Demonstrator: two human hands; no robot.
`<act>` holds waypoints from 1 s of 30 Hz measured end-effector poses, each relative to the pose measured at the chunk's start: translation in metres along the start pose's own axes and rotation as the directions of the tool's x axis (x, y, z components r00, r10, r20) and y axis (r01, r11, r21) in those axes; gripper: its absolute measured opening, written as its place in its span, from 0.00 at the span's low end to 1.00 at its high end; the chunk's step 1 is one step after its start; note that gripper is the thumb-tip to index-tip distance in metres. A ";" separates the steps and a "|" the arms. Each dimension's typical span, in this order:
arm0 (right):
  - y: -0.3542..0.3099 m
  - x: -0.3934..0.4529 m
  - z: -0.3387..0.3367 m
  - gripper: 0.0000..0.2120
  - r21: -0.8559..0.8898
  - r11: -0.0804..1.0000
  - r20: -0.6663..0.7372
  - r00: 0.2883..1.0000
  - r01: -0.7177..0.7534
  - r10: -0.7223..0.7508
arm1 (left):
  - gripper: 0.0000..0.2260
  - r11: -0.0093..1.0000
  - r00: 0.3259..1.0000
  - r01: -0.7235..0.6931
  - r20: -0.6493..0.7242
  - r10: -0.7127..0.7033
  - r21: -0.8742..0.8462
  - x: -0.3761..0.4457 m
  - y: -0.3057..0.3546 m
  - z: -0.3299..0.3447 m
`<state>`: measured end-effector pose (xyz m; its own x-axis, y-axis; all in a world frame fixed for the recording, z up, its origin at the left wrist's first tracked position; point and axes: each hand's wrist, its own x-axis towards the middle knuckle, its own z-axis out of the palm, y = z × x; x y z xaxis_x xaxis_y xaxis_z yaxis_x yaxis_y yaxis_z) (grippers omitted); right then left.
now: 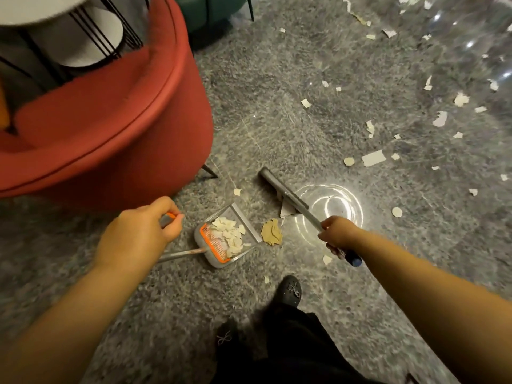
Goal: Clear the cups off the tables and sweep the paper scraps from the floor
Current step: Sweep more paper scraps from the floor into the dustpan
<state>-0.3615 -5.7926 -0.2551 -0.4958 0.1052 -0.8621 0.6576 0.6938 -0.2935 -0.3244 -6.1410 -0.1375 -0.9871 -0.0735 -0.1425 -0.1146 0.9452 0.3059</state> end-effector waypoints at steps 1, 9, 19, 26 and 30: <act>0.005 -0.003 0.008 0.13 -0.003 1.000 -0.010 1.000 -0.007 0.007 | 0.05 1.000 1.000 -0.004 0.001 0.004 0.006 -0.001 -0.002 0.001; 0.055 -0.048 0.085 0.16 -0.002 0.998 -0.034 0.997 -0.063 0.063 | 0.05 0.987 0.987 -0.160 0.019 0.159 0.025 -0.021 -0.035 0.005; 0.073 -0.112 0.188 0.16 0.007 0.999 -0.002 0.999 -0.042 0.042 | 0.07 0.961 0.960 -0.274 0.053 0.276 -0.036 -0.023 -0.045 0.018; 0.049 -0.135 0.218 0.16 0.101 0.995 0.050 0.999 -0.003 -0.002 | 0.07 0.951 0.951 -0.304 0.041 0.306 -0.053 -0.014 -0.045 0.024; 0.044 -0.144 0.223 0.18 0.176 0.984 0.076 0.997 0.018 -0.032 | 0.08 0.952 0.952 -0.303 0.034 0.304 -0.041 -0.013 -0.047 0.024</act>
<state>-0.1347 -5.9364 -0.2357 -0.4718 0.0280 -0.8813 0.7380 0.5595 -0.3773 -0.3038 -6.1769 -0.1724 -0.9706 0.2287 -0.0748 0.1855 0.9092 0.3727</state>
